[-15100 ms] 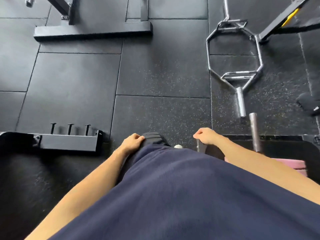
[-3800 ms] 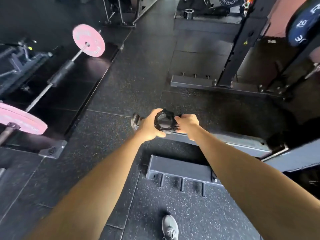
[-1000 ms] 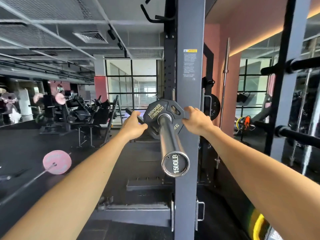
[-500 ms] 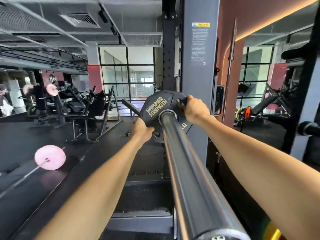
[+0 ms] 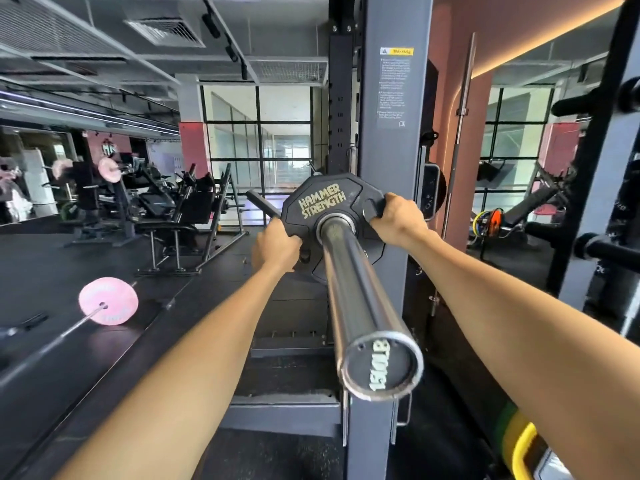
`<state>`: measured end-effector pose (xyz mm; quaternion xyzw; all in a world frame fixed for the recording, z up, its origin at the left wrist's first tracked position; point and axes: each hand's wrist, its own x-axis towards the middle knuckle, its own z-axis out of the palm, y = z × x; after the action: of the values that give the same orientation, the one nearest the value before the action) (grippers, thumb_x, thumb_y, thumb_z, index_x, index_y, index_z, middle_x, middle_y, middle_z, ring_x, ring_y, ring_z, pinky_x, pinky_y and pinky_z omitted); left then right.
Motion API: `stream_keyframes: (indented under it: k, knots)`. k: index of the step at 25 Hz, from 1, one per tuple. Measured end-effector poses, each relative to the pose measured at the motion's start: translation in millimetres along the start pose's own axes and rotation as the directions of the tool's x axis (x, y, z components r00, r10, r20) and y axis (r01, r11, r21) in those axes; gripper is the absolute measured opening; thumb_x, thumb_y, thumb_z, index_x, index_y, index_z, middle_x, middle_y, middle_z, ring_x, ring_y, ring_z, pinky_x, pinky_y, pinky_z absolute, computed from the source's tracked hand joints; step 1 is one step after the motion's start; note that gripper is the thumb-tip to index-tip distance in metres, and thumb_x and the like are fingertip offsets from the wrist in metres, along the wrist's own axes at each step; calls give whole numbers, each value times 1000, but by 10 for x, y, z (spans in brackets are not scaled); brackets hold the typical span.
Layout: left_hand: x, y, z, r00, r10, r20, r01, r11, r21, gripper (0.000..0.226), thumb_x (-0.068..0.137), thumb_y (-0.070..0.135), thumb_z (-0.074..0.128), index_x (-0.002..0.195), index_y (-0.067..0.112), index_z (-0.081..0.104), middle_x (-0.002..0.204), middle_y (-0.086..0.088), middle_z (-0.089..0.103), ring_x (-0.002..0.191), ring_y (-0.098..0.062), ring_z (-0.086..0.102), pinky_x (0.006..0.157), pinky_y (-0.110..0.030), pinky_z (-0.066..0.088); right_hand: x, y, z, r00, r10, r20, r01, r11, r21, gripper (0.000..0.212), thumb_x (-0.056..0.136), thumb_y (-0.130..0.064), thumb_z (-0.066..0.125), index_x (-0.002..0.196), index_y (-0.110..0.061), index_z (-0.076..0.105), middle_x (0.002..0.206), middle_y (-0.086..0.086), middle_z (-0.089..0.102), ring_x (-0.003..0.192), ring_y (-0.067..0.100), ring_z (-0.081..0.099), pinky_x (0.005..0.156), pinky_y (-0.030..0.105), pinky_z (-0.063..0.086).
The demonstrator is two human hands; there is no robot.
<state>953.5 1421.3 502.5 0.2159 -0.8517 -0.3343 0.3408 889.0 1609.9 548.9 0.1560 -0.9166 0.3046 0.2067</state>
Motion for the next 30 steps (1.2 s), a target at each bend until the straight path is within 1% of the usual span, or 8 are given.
stream_keyframes:
  k: [2,5,8,13,17,21,27,30]
  knots:
    - [-213,32,-128,1000,3,-18,-3,1000,17,20,83,12,52,103,9,56,93,-11,62,78,-33,58,66,-34,47,-213,-30,-143,1000,-11,12,11,1000,8,10,87,-24,54,95,-19,50,89,9,53,80,32,51,73,31,45]
    - [-559,75,-365,998,43,-35,-41,997,60,21,82,9,49,103,6,56,102,-17,63,93,-38,59,70,-36,45,-563,-93,-366,999,-29,29,29,1000,-12,12,87,-29,54,92,-19,50,88,10,55,80,33,54,74,34,50]
    - [-869,130,-603,998,66,-24,-64,994,91,21,82,8,48,103,5,53,106,-20,62,99,-40,57,71,-36,41,-899,-126,-552,999,-23,40,24,999,-29,9,87,-24,53,89,-15,52,84,9,57,65,29,56,66,29,45]
    - [-1487,213,-1020,991,126,-36,-121,986,116,8,82,6,48,90,7,47,96,-18,57,95,-39,55,70,-35,38,-1531,-165,-856,997,-42,59,39,997,60,19,85,-18,49,102,-13,55,91,10,64,62,27,65,70,33,56]
    - [-1882,253,-1259,994,104,-40,-99,988,117,11,80,8,46,89,5,52,93,-17,65,78,-39,65,71,-40,55,-1932,-214,-1079,996,-70,46,68,997,46,15,89,-21,50,102,-15,53,90,8,58,59,25,57,65,27,43]
    - [-2261,345,-1513,994,100,-33,-95,987,128,3,84,5,46,85,5,49,84,-12,62,49,-28,66,49,-33,49,-2253,-225,-1272,991,-104,79,95,990,108,16,86,-16,48,100,-10,53,94,10,62,64,31,67,66,36,57]
    - [-2628,415,-1690,995,44,-89,-33,992,123,8,86,4,46,89,6,53,90,-10,59,53,-27,65,60,-42,59,-2540,-255,-1454,986,-152,69,145,986,88,17,86,-10,50,102,-10,53,98,13,63,69,32,67,75,39,57]
    - [-2749,446,-1748,994,29,-109,-14,991,131,5,85,4,47,86,7,51,86,-10,57,54,-27,65,55,-39,57,-2627,-229,-1522,980,-179,82,170,980,107,20,86,-11,51,106,-9,53,101,13,63,76,33,66,79,43,57]
